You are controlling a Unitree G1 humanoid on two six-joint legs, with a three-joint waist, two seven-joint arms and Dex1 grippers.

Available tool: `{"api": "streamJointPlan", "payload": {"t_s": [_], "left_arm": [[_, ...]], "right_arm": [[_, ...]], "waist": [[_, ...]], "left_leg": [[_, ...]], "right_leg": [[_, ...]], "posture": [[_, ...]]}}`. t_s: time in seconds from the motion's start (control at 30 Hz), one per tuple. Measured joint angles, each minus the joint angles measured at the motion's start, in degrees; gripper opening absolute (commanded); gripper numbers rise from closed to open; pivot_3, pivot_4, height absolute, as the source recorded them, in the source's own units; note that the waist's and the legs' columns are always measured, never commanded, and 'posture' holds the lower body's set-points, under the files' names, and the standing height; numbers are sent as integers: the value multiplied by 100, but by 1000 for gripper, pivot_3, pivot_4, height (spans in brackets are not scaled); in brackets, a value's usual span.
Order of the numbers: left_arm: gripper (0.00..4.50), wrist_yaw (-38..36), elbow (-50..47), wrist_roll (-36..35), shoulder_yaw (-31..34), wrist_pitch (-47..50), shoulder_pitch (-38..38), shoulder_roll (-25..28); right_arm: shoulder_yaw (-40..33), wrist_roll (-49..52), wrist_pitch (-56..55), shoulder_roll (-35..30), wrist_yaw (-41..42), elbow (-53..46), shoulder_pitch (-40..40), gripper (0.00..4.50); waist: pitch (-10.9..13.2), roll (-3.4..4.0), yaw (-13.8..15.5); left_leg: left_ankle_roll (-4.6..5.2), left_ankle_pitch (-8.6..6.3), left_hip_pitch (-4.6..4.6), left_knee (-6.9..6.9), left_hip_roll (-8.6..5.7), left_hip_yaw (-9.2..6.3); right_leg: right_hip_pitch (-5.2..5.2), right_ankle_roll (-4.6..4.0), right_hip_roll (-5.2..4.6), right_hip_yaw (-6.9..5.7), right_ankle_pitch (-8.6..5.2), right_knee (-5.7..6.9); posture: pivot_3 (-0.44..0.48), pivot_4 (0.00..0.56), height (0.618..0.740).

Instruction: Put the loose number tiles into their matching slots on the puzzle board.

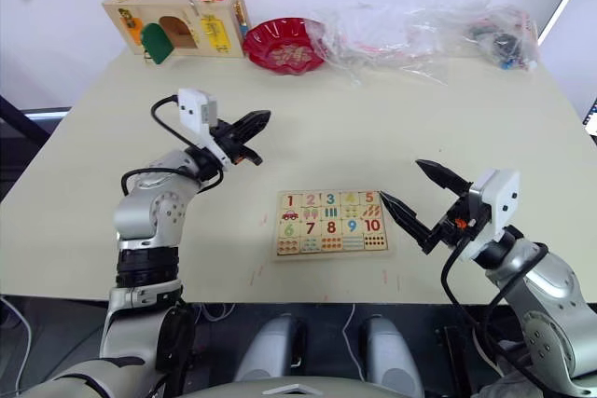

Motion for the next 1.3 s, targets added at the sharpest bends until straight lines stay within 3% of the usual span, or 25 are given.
{"api": "streamJointPlan", "payload": {"t_s": [0.17, 0.27, 0.47, 0.53, 0.8, 1.3], "left_arm": [[18, 207, -1042, -410, 49, 240, 1113, 17], [758, 223, -1313, -725, 228, 354, 1483, 75], [3746, -339, -1823, -1190, 485, 131, 2689, 632], [4406, -535, -1840, -1192, 585, 19, 3186, 789], [4406, -1306, -1487, -1291, 1250, -535, 4682, 1245], [4406, -1300, -1484, -1396, 1312, -704, 4894, 1296]], "right_arm": [[94, -259, -124, -17, 319, 953, -672, 4500], [226, -268, -128, -63, 657, 1131, -786, 4500], [61, -93, -112, -543, 1524, 1474, -786, 4500], [-171, 6, -88, -746, 1770, 1512, -518, 4500], [-1010, -108, -410, -1244, 2767, 1968, 1001, 4500], [-1425, -215, -681, -1319, 3109, 2131, 1404, 4500]], "waist": [[0, -3, 58], [0, -2, 32], [0, -1, 8], [1, -1, 18], [-1, 0, 10], [-1, 2, 10]], "left_leg": [[0, 0, -2, 0, -6, 3], [0, 0, 2, -2, 1, 4], [0, 0, 6, -3, 3, 7], [0, -1, 3, -5, 3, 7], [12, -12, 6, -15, 14, 14], [11, -13, 11, -7, 47, 17]], "right_leg": [[5, 2, -3, -13, 0, 0], [5, 0, 0, -10, 0, 0], [5, -4, -1, -4, -3, -3], [4, -24, -4, -5, -15, -5], [-6, -31, -12, 2, -41, -9], [-11, -9, -11, 3, -52, -5]], "posture": [[0, 150, 740], [0, 150, 740], [0, 150, 740], [0, 150, 740], [0, 150, 740], [0, 150, 740]]}}
